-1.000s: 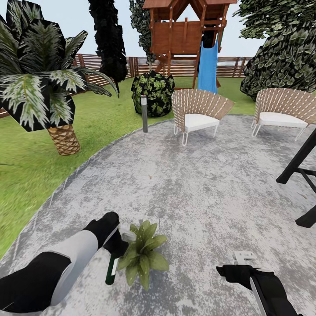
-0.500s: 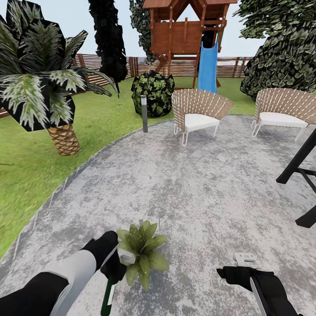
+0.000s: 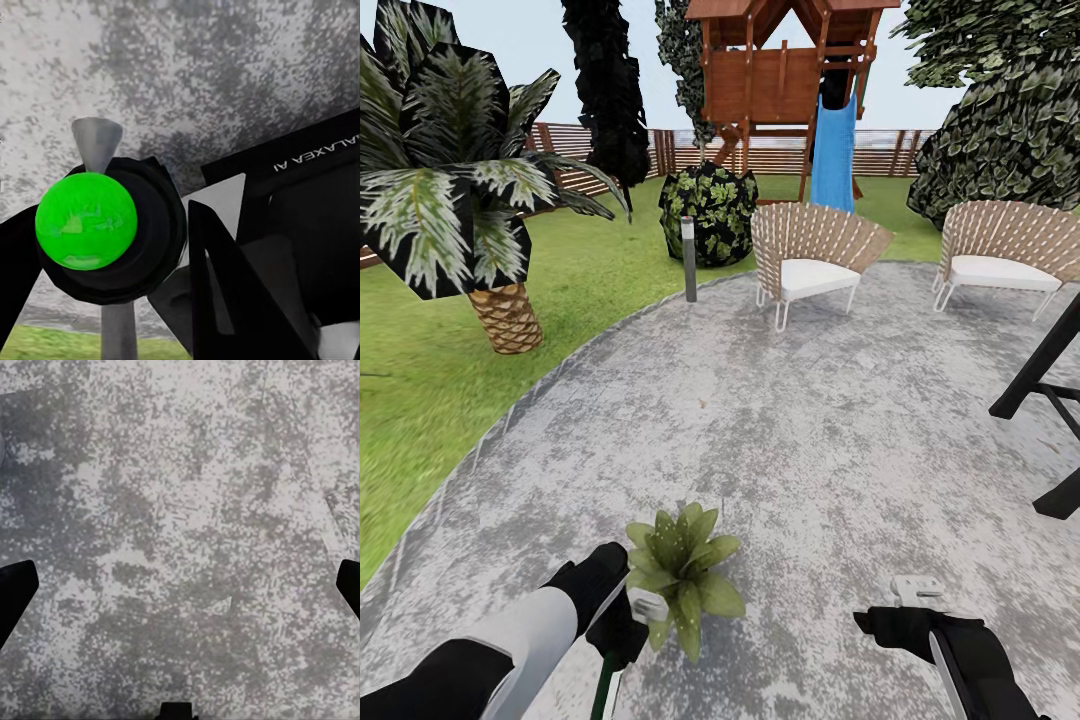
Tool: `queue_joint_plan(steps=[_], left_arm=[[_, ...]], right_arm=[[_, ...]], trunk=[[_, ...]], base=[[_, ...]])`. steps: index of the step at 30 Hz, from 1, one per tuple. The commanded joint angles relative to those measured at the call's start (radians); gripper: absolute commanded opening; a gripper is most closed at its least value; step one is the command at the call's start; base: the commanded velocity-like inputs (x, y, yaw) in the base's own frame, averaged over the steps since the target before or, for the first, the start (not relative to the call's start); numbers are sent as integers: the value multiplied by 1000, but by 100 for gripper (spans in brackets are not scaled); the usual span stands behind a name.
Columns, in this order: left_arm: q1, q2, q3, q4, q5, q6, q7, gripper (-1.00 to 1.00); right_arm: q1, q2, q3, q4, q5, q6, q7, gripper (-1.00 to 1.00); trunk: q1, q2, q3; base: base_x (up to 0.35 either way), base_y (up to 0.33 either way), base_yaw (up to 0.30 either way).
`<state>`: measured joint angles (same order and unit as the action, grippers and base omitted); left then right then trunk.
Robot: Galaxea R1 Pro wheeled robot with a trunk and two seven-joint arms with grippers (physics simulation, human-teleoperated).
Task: Pick up the pesticide atomizer in the garden and spray insectifuge to fully cover both potted plants in the garden.
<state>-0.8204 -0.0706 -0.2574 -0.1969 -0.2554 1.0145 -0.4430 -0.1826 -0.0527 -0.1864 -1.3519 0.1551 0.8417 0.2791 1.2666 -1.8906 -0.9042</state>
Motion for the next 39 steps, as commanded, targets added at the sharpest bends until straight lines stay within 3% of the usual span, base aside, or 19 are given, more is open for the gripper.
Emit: queue_joint_plan(steps=[1,14,30,34,39], left_arm=[[-8,0,-2,-2,-11,3,-9,-100],[-100,2,-5,-2,-20,3,-8,-100],[-110,2,-8,-1,-22,3,-8,-100],[-133,54,-5,3,-20,4,-9,-100],[-193,98,-4,8,-19,4,-10,-100]], right_arm=[[0,0,-1,-1,11,4,9,100],[0,-1,-2,-1,10,4,9,100],[0,0,-2,0,11,4,9,100],[0,0,-2,0,11,4,9,100],[0,1,-2,0,11,4,10,100]], trunk=[[0,0,-1],[0,0,-1],[0,0,2],[0,0,2],[0,0,2]], base=[[0,0,0],[0,38,0],[54,115,-60],[4,3,0],[0,0,0]])
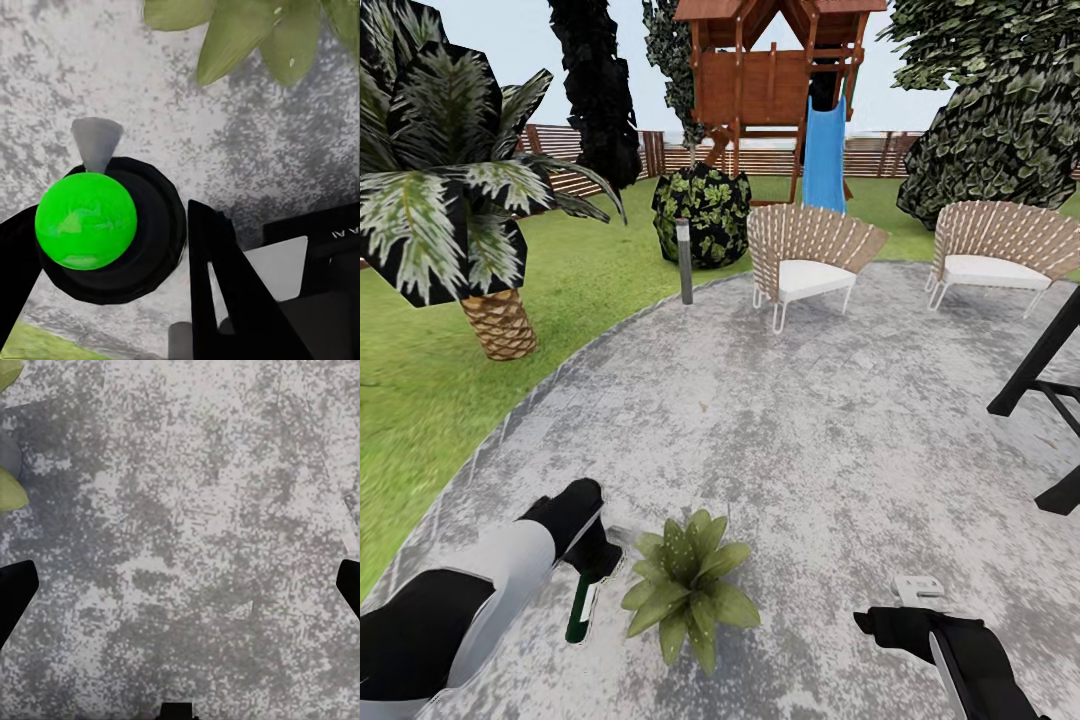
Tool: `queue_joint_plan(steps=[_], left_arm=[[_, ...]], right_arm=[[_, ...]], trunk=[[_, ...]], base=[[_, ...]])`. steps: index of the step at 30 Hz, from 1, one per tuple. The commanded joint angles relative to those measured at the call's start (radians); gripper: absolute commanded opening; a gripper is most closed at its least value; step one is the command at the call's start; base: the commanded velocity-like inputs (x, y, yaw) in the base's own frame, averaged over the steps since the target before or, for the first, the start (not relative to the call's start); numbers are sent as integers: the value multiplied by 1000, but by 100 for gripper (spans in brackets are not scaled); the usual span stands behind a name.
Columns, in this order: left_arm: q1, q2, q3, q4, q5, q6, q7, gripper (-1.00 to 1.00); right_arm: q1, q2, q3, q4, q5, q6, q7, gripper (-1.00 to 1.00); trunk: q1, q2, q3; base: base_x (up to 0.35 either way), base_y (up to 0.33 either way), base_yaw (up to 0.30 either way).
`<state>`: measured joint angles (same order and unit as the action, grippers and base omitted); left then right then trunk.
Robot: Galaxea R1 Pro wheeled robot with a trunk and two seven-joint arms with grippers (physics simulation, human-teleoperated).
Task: Pick up the pesticide atomizer in the garden and spray insectifuge to fully cover both potted plants in the garden.
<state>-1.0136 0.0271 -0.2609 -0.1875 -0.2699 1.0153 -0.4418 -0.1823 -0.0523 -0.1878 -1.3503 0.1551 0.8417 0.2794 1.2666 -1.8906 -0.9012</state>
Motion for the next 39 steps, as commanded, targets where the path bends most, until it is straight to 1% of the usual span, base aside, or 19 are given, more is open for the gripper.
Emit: queue_joint_plan(steps=[1,6,10,11,12,19,24,35,36,38,39], left_arm=[[-1,5,0,-2,-4,3,-11,-100],[11,12,2,-2,0,3,-11,-100],[51,13,3,-3,3,2,-11,-100],[78,13,3,-3,6,2,-11,-100],[82,13,3,-3,6,2,-12,-100],[84,12,5,-3,6,2,-11,-100],[84,10,5,-3,6,2,-11,-100],[84,10,6,-3,6,2,-11,-100],[84,10,15,-3,6,2,-11,-100],[84,10,64,-3,5,2,-11,-100],[84,10,105,-3,4,2,-11,-100]], right_arm=[[0,0,-1,-1,11,4,9,100],[-1,0,-1,-1,11,4,9,100],[0,0,0,-1,11,4,9,100],[-1,0,-1,-1,11,4,9,100],[-1,0,-1,-1,11,4,9,100],[0,0,-1,-3,11,4,9,100],[0,0,0,-2,11,4,9,100],[-1,0,1,-1,13,4,9,100],[0,0,1,-1,12,4,9,100],[0,0,1,-1,11,4,9,100],[0,0,1,-1,11,4,9,100]], trunk=[[0,0,-1],[0,0,-1],[0,0,-1],[0,0,-1],[0,0,-1],[0,0,-1],[0,0,-1],[0,0,7],[0,0,7],[0,0,7],[0,0,7]], base=[[0,0,0],[0,0,0],[0,0,0],[0,0,0],[0,0,0],[2,4,0],[76,184,-10],[9,21,-134],[0,0,-23],[0,0,-10],[0,0,-4]])
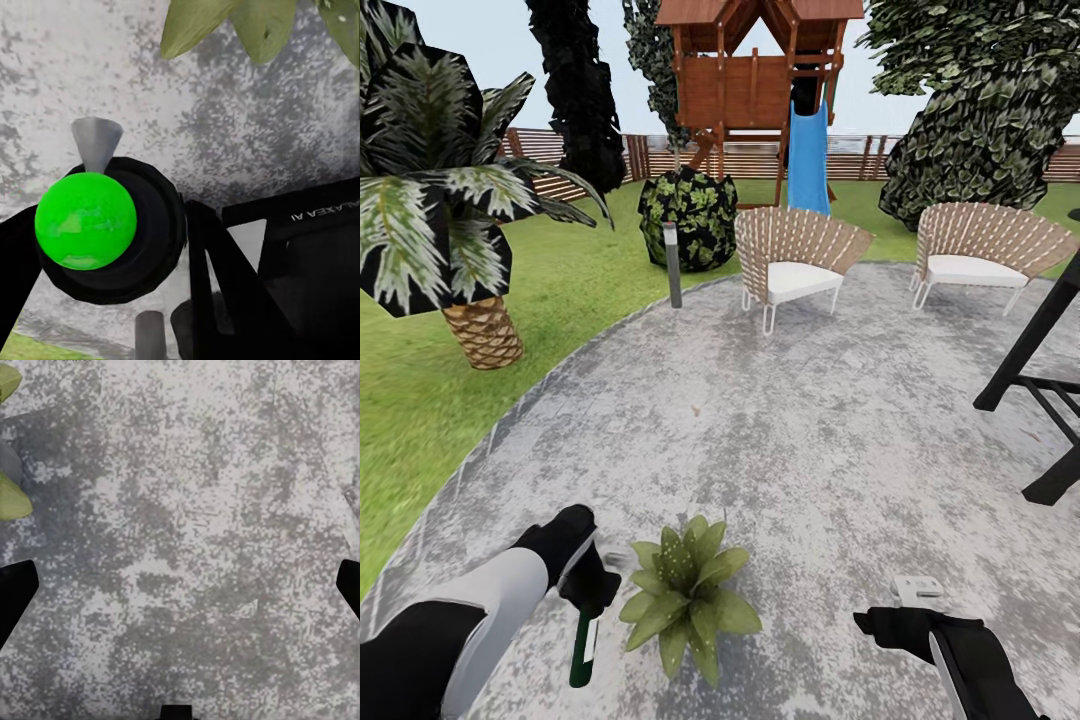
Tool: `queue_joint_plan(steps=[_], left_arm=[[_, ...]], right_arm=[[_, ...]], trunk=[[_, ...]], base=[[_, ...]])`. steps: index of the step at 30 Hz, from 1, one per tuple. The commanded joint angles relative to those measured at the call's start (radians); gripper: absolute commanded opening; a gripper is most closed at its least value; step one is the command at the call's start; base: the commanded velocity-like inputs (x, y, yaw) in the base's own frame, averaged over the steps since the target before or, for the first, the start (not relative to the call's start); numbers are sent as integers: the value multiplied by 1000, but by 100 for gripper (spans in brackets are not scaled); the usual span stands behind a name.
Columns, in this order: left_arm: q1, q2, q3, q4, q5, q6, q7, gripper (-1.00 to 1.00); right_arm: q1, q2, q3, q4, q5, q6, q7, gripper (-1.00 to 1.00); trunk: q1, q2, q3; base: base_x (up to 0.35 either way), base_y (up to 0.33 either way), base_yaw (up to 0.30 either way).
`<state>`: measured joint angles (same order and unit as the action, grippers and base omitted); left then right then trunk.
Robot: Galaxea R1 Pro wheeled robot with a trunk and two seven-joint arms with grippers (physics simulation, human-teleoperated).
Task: Pick up the pesticide atomizer in the garden and spray insectifuge to fully cover both potted plants in the garden.
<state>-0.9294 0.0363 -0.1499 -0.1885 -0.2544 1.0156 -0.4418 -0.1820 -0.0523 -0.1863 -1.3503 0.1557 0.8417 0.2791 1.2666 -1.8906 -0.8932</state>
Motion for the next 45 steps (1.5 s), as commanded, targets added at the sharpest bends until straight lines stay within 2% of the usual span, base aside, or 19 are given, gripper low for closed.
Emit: queue_joint_plan(steps=[1,3,6,19,24,32,34,38,45], left_arm=[[0,1,21,-2,-13,1,-11,-100],[0,1,63,-2,-14,1,-11,-100],[0,1,82,-2,-14,1,-11,-100],[2,1,79,26,-16,1,-11,-100],[31,1,79,32,-16,1,-11,-100],[34,1,76,32,-16,3,-12,-100],[18,0,76,42,-16,5,-19,-100],[-83,0,72,95,-18,5,-21,-100],[-96,0,28,101,-22,5,-20,-100]], right_arm=[[-1,0,-1,-1,10,4,9,100],[-1,0,-1,-1,10,4,9,100],[-1,0,-1,-1,10,4,9,100],[-1,0,-1,0,10,4,9,100],[-1,0,-1,0,10,4,9,100],[-1,0,-1,-1,10,4,9,100],[-1,0,-1,-1,10,4,9,100],[-1,0,-1,-1,10,4,9,100],[-1,0,-1,-1,10,4,9,100]], trunk=[[0,0,-1],[0,0,-1],[0,0,-1],[0,0,-1],[0,0,-1],[0,0,-1],[0,0,-1],[0,0,-1],[0,0,-1]], base=[[0,0,-2],[0,0,-1],[0,0,0],[0,0,0],[0,0,0],[0,0,0],[0,0,0],[0,0,0],[0,0,0]])
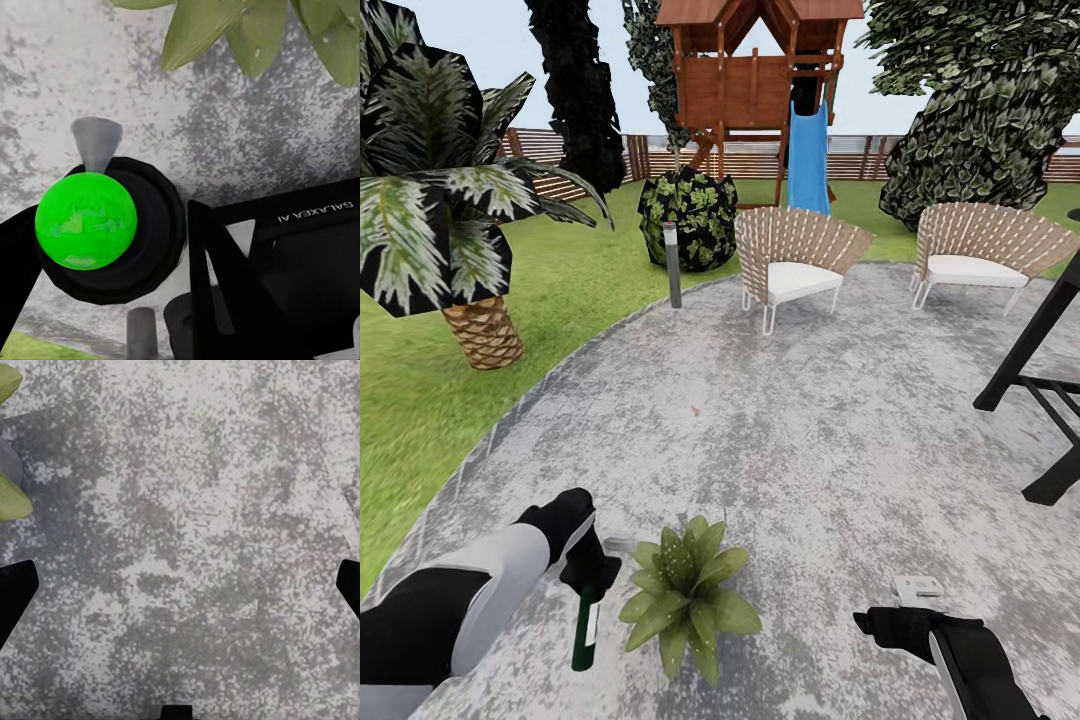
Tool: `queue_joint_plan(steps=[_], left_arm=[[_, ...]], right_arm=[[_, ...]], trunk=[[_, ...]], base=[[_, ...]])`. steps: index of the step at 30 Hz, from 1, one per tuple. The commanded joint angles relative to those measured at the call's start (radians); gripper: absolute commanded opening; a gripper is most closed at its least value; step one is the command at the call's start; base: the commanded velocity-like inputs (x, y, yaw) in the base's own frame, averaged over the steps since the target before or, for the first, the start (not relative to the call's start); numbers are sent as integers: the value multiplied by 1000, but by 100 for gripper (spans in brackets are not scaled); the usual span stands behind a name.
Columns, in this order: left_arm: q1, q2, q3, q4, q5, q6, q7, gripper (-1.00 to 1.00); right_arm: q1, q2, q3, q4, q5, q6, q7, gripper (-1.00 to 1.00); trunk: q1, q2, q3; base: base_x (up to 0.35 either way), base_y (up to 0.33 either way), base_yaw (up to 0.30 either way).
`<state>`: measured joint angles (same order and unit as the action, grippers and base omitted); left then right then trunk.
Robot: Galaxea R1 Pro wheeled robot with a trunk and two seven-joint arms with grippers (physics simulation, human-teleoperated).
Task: Pick up the pesticide atomizer in the garden and spray insectifuge to fully cover both potted plants in the garden.
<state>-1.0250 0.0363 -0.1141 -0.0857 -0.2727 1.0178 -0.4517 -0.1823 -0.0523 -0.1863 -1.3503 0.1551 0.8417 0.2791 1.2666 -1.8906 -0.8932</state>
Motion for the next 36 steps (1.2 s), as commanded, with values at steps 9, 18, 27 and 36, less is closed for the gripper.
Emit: queue_joint_plan(steps=[9,18,27,36], left_arm=[[92,1,-9,-5,-9,-1,-8,-100],[159,2,-7,-6,-9,-1,-10,-100],[160,1,1,-8,-4,-1,-11,-100],[60,-1,-6,-4,-3,1,-13,-100]], right_arm=[[-1,0,-1,0,11,4,9,100],[0,0,-1,0,11,4,9,100],[-1,0,-1,0,11,4,9,100],[0,0,-1,-1,11,4,9,100]], trunk=[[0,0,-1],[0,0,-1],[0,0,-1],[0,0,-1]], base=[[0,0,0],[0,0,0],[0,0,0],[0,0,0]])
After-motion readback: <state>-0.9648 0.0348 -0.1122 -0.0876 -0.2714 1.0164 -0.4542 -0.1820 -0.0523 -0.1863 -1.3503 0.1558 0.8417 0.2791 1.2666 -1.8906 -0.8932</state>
